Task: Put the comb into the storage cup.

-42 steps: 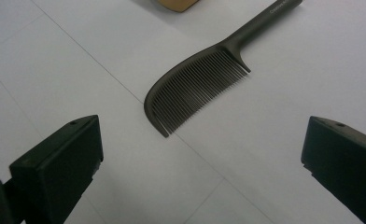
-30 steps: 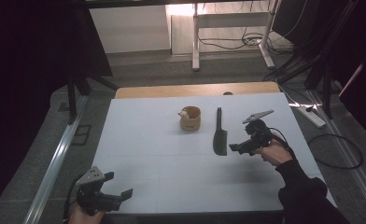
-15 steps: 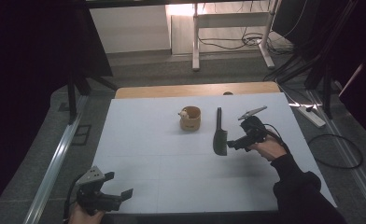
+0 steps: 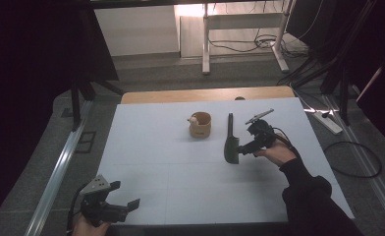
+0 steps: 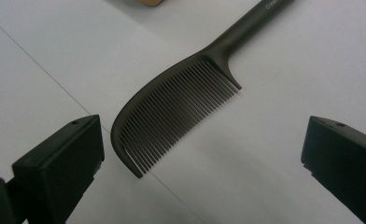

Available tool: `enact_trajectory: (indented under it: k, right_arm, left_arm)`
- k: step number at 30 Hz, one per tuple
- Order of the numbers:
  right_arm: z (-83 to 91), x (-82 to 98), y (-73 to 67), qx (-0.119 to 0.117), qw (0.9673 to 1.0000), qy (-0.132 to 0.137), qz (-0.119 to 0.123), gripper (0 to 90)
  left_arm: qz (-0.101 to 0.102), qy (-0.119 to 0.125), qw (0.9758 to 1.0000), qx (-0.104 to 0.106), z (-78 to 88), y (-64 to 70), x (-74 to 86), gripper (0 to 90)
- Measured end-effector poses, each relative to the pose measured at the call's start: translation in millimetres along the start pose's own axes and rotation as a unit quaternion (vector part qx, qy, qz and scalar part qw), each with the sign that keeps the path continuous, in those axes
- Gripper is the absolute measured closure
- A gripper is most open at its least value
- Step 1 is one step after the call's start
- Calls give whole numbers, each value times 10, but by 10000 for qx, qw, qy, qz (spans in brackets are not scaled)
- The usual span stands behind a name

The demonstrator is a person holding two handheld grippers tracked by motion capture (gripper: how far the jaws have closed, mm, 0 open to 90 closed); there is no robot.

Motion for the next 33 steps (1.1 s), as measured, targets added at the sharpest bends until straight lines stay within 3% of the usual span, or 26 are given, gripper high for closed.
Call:
enact_trajectory:
  k: [10, 33]
  right_arm:
    - [-37, -95, -9, 3, 10000, 17, 4, 0]
    - [-233, -332, -33, 246, 9996, -126, 63, 0]
  left_arm:
    - [1, -1, 10000, 11, -4, 0, -2, 5]
    - [-6, 6, 10000, 40, -7, -1, -4, 4]
Point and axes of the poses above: each handheld gripper's, and its own axes: z roughly backward along the jaws, x roughly out of its underside, y roughly to its right, the point moved 6 cm from there along -z, roughly forward along the jaws, and after that the axes turned 13 degrees about -z, right-handed, at the moved point
